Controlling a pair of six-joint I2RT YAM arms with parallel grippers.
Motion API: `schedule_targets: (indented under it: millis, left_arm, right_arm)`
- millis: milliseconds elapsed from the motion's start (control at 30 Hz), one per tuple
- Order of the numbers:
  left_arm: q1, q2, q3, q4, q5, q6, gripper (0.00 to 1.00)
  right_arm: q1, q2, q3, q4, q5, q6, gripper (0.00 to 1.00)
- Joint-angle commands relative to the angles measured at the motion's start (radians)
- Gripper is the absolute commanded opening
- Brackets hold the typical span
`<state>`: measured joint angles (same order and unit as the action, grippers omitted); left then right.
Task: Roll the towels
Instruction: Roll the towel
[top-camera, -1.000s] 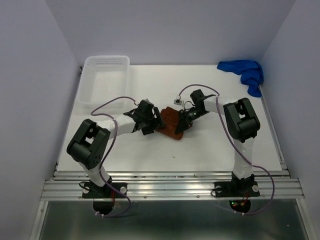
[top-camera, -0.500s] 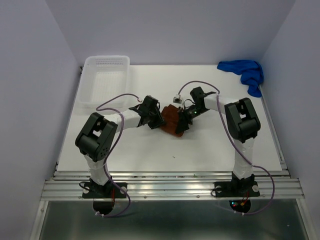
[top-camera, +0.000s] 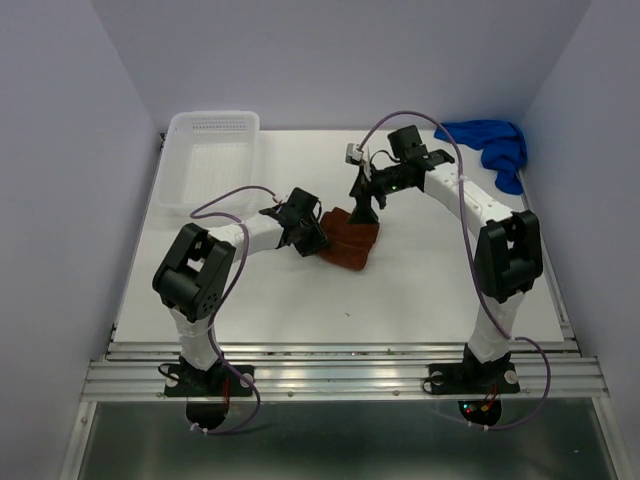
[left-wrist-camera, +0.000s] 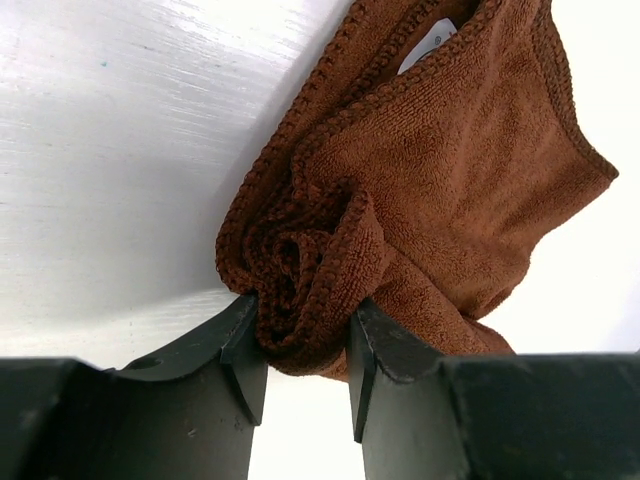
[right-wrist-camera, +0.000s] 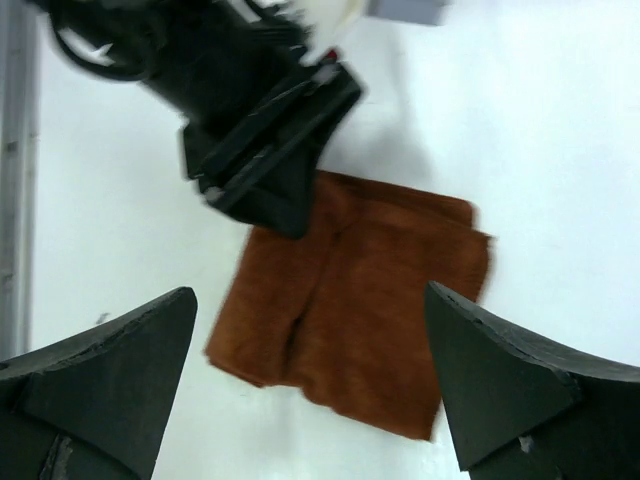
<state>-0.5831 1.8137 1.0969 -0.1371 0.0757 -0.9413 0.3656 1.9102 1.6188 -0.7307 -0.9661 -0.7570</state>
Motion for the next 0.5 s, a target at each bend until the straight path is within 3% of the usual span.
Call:
schedule_targets:
  millis: [0, 133, 167, 333, 467]
  left_arm:
    - [0.003, 0.001, 0.014, -0.156, -0.037, 0.019, 0.31]
    - [0.006, -0.020, 0.034, -0.220, -0.047, 0.035, 0.31]
    - [0.006, -0.037, 0.029, -0.231, -0.042, 0.048, 0.31]
    - [0.015, -0.089, 0.006, -0.257, 0.012, 0.102, 0.31]
    - [0.025, -0.088, 0.008, -0.300, 0.012, 0.131, 0.30]
  right_arm:
    - [0.007, -0.002, 0.072, 0.157, 0.200, 0.112, 1.00]
    - [0.081, -0.069, -0.023, 0.307, 0.403, 0.248, 1.00]
    - [0.114, -0.123, -0.116, 0.354, 0.491, 0.316, 1.00]
    - [0.243, -0.255, -0.305, 0.459, 0.739, 0.413, 1.00]
    - [0.361, -0.352, -0.445, 0.527, 0.851, 0.452, 1.00]
